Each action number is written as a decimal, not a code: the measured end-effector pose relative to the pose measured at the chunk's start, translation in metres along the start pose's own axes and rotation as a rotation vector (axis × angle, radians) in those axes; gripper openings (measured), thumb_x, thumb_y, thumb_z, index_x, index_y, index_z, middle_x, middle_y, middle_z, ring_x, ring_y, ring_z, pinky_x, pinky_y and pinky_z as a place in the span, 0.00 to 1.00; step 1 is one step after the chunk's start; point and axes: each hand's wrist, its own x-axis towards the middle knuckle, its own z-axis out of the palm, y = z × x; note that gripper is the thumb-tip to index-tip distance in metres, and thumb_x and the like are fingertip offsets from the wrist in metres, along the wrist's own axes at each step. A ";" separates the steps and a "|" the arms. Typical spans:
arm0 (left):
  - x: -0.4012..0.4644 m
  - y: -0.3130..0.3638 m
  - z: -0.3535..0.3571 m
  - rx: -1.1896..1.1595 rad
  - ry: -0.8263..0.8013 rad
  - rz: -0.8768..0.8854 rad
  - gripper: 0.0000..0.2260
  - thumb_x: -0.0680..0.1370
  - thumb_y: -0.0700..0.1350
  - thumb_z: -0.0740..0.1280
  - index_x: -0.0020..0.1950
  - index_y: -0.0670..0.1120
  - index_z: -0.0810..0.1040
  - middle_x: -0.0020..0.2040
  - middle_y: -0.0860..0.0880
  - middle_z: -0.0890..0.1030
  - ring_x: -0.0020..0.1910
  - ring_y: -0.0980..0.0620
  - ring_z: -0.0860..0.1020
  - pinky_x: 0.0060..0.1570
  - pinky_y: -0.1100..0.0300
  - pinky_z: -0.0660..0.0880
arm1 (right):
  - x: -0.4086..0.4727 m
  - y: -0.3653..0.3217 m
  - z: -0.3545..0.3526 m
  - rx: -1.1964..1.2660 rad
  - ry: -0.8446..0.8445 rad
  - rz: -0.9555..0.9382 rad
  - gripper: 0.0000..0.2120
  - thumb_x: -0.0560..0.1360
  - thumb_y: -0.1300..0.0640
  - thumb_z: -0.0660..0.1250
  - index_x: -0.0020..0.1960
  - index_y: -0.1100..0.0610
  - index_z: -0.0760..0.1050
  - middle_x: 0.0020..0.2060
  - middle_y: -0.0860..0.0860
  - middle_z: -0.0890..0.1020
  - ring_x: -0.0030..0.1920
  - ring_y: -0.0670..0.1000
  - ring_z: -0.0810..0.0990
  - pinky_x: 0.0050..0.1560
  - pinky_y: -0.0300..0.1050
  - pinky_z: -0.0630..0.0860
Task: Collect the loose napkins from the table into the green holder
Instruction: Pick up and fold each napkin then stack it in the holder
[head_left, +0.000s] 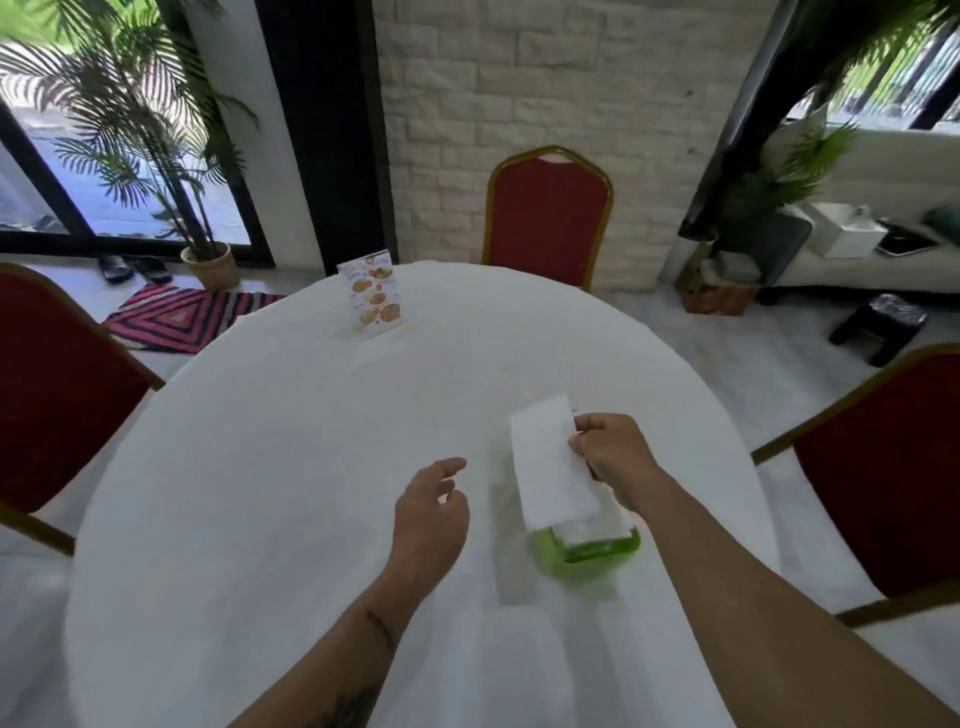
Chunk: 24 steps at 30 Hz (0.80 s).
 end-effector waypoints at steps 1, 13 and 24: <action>-0.005 0.000 0.009 0.038 -0.009 -0.006 0.19 0.76 0.36 0.58 0.62 0.52 0.78 0.61 0.54 0.77 0.57 0.58 0.75 0.55 0.63 0.73 | 0.002 0.009 -0.009 -0.048 0.025 0.022 0.13 0.71 0.68 0.62 0.41 0.55 0.83 0.46 0.57 0.86 0.49 0.58 0.83 0.53 0.56 0.81; -0.033 0.012 0.066 0.189 -0.044 -0.078 0.18 0.76 0.38 0.59 0.62 0.52 0.77 0.58 0.52 0.78 0.46 0.53 0.78 0.48 0.61 0.77 | 0.024 0.039 -0.032 -0.215 0.077 -0.089 0.26 0.71 0.64 0.65 0.69 0.56 0.73 0.57 0.55 0.80 0.56 0.55 0.79 0.54 0.45 0.74; -0.035 0.026 0.096 0.383 -0.074 0.101 0.12 0.77 0.39 0.61 0.53 0.50 0.81 0.54 0.53 0.78 0.54 0.54 0.76 0.56 0.64 0.72 | -0.002 0.074 -0.030 -0.840 -0.092 -0.411 0.22 0.75 0.51 0.59 0.68 0.52 0.71 0.64 0.52 0.71 0.62 0.55 0.69 0.60 0.51 0.70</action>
